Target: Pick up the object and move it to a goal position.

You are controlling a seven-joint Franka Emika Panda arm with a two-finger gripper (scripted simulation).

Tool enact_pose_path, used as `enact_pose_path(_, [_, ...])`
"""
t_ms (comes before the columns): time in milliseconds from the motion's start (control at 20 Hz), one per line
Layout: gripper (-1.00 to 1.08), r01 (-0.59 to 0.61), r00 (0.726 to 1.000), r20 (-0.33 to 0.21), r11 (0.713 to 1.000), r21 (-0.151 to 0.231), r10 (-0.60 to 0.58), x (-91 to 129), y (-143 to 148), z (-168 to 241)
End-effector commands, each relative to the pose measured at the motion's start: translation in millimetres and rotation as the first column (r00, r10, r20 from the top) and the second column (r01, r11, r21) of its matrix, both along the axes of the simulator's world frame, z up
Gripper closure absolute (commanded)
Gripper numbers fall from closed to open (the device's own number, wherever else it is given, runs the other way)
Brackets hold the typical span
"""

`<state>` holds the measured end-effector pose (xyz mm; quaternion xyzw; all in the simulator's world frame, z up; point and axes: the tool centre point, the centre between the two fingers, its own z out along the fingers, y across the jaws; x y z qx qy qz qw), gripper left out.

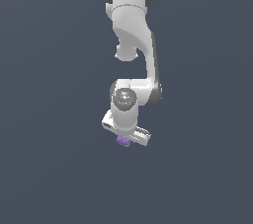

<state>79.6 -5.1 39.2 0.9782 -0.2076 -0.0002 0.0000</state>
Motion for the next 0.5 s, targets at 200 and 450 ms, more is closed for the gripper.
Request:
enact_pose_path(200, [1.08,0.0,1.0,0.0,1.0,0.0,0.0,-1,5,5])
enact_pose_path(450, [1.08,0.0,1.0,0.0,1.0,0.0,0.0,-3,25,23])
